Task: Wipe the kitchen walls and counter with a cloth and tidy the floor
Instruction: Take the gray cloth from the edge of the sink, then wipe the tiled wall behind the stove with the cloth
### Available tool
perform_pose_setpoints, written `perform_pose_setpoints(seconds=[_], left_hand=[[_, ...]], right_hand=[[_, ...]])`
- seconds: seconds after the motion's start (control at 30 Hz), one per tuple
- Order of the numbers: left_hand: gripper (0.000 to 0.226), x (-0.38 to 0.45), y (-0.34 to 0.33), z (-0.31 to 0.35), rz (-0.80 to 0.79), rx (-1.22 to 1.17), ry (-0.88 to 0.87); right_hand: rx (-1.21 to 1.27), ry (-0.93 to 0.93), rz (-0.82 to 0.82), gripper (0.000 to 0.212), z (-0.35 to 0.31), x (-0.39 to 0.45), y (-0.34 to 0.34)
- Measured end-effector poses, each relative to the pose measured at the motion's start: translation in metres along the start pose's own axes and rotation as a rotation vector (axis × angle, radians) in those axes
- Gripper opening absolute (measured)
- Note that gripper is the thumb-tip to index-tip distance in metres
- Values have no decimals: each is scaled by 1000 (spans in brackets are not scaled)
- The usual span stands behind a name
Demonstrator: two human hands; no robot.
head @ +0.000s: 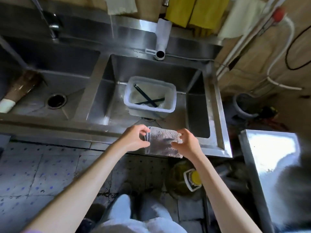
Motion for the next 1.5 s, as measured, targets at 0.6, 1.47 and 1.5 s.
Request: perform_pose_setpoints(seconds=[0.6, 1.47, 1.5], left_hand=[[24, 35, -24, 11, -7, 76, 111], [43, 65, -56, 117, -484, 190, -566], [43, 60, -65, 124, -513, 204, -606]], right_hand=[[-63, 99, -90, 43, 6, 31, 0], [537, -410, 399, 60, 72, -96, 35], [545, -442, 427, 60, 78, -108, 34]])
Point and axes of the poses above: each hand's wrist, its own x-axis towards the middle knuckle, its own y-axis out of the back of the hand, z = x × y, the point moved 3 cm from there along x, towards the middle knuckle, and after that the axes turned 10 degrees about -y, right-handed, at the moved point
